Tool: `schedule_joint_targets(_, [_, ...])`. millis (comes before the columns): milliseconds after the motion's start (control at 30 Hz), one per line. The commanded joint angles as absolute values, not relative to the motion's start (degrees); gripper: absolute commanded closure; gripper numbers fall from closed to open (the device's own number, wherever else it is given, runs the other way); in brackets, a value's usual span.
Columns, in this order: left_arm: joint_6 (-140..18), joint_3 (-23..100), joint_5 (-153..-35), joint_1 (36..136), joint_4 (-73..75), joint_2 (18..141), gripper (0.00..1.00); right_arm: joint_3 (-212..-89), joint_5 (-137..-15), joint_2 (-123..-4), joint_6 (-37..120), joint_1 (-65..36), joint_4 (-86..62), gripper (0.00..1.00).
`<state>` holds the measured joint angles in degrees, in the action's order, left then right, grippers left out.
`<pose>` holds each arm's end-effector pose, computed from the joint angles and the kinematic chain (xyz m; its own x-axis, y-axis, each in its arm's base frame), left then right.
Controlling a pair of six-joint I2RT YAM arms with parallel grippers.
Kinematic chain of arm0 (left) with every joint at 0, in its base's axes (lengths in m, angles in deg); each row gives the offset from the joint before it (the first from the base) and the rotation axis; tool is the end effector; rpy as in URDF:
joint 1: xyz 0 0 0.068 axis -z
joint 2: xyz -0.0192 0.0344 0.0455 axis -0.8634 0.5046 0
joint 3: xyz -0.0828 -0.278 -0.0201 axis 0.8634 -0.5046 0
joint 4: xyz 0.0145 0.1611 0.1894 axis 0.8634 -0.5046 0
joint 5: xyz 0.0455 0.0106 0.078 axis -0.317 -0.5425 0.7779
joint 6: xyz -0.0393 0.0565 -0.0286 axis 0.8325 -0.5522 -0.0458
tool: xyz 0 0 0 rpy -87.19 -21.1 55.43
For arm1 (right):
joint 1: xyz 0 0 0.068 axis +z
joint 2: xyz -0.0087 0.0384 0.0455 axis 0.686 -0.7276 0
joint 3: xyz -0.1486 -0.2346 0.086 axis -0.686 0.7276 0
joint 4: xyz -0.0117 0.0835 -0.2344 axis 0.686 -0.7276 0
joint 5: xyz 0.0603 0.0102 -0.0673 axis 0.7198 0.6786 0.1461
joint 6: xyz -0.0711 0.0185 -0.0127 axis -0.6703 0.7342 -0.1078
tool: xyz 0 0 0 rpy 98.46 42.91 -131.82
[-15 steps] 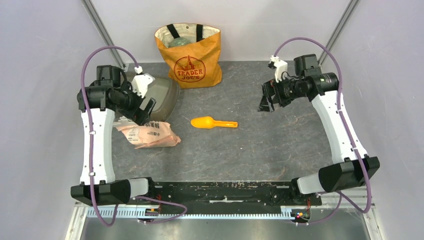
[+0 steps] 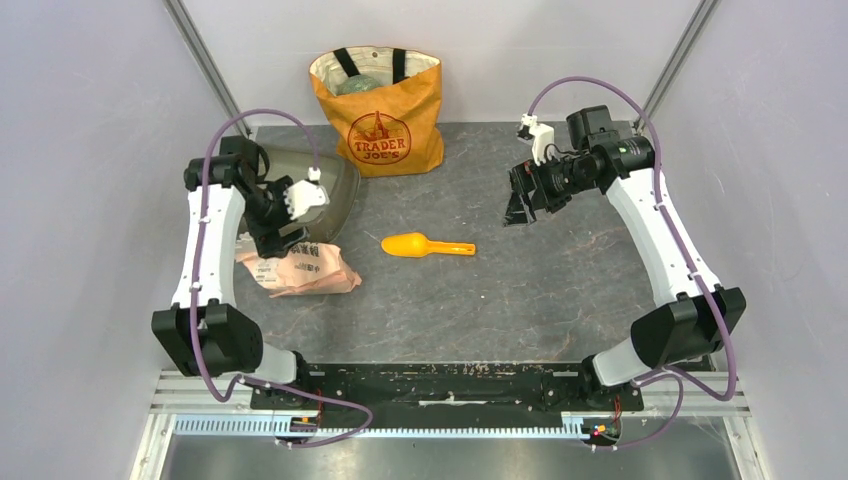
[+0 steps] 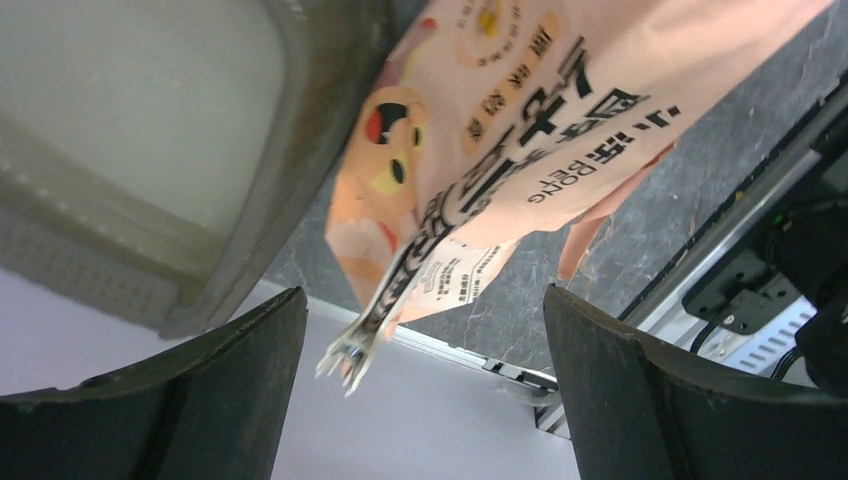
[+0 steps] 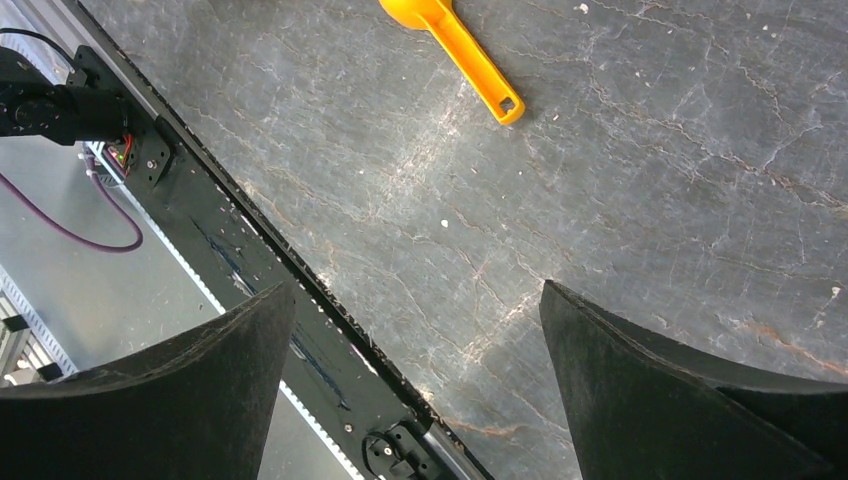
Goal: Fill the litter box with clean litter
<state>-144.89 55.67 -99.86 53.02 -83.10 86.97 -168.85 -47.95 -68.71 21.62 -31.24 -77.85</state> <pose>0.2425 0.0131 0.3492 -0.3371 0.8927 -0.2990 0.9019 0.3973 0.1693 0.2743 0.0961 0.3774 -0.7138 -0.3414 -0.6115 -0.6408 0.6706 0.3737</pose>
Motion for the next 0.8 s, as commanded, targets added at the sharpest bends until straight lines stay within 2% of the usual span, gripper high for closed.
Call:
schedule_joint_targets(0, [-155.4, 49.3, -98.5, 52.2, -78.5, 86.4, 0.07, -170.4, -46.9, -69.5, 21.1, -31.0, -78.0, 0.01])
schedule_joint_targets(200, [-154.9, 41.7, -100.1, 52.3, -72.3, 84.8, 0.06, -169.3, -46.7, -69.5, 20.8, -31.2, -78.1, 0.01])
schedule_joint_targets(300, [-155.0, 38.6, -101.4, 52.3, -72.3, 83.1, 0.12, -168.8, -46.4, -69.5, 20.8, -31.1, -78.1, 0.01])
schedule_joint_targets(333, [-155.5, 37.6, -101.6, 52.4, -72.4, 82.3, 0.18, -168.7, -46.3, -69.5, 20.8, -31.1, -78.1, 0.01])
schedule_joint_targets(400, [-156.3, 36.0, -101.6, 52.5, -73.3, 81.1, 0.35, -168.7, -46.4, -69.6, 21.0, -31.1, -78.0, 0.01])
schedule_joint_targets(467, [-157.1, 35.7, -101.4, 52.5, -75.7, 80.4, 0.6, -168.8, -46.7, -69.6, 21.1, -31.1, -78.0, 0.01])
schedule_joint_targets(500, [-157.5, 36.0, -101.3, 52.5, -77.0, 80.2, 0.69, -168.9, -46.9, -69.6, 21.1, -31.1, -78.0, 0.01])
schedule_joint_targets(567, [-157.9, 37.1, -102.1, 52.5, -80.7, 79.4, 0.97, -169.0, -47.2, -69.5, 20.9, -31.2, -77.9, 0.01])
schedule_joint_targets(667, [-156.1, 38.6, -105.6, 52.8, -84.3, 76.7, 0.98, -169.1, -48.0, -69.5, 20.7, -31.2, -77.6, 0.01])
schedule_joint_targets(767, [-146.9, 39.7, -108.9, 55.9, -84.3, 73.8, 0.98, -169.3, -48.3, -69.7, 20.6, -31.1, -77.5, 0.01])
